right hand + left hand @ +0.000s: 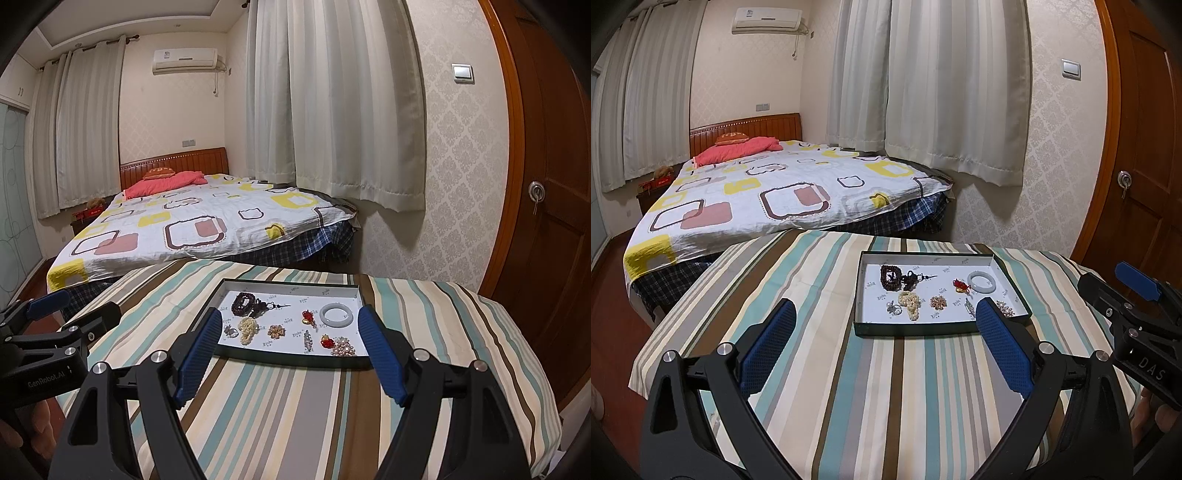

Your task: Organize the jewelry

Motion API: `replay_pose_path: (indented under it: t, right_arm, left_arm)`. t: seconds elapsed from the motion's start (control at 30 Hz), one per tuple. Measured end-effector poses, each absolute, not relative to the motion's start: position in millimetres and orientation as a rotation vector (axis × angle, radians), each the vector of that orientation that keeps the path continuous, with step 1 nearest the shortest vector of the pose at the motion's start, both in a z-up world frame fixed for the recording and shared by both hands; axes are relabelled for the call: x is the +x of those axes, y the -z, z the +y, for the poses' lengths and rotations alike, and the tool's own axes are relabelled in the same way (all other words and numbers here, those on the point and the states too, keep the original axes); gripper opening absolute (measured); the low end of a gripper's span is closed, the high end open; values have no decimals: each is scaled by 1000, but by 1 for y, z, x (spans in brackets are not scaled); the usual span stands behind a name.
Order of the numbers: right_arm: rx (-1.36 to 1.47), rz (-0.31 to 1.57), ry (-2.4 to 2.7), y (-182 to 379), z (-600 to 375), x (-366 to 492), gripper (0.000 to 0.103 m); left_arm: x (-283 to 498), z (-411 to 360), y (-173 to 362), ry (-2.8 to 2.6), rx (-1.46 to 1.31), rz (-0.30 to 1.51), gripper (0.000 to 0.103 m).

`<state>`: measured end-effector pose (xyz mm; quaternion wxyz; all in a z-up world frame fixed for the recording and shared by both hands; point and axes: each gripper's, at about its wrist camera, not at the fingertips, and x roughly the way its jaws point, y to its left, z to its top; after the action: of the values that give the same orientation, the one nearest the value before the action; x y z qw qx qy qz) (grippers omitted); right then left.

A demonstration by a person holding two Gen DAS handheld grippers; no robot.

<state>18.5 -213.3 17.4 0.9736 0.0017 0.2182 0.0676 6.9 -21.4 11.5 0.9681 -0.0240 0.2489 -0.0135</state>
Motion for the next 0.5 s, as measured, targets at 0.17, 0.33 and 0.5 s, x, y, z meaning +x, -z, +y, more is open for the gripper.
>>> replay_pose_path:
  t: [0.17,0.33,0.5]
  right_arm:
    - [3,440,-136,-17,-213,19,74]
    - [2,441,-137,-17,-213,19,74]
    - [1,440,-136,-17,-213,18,74]
  left_arm:
    - [7,-21,-12,26,-48,504,95]
    - [7,-21,-12,27,-48,503,95]
    - [7,-21,-12,27,-48,503,95]
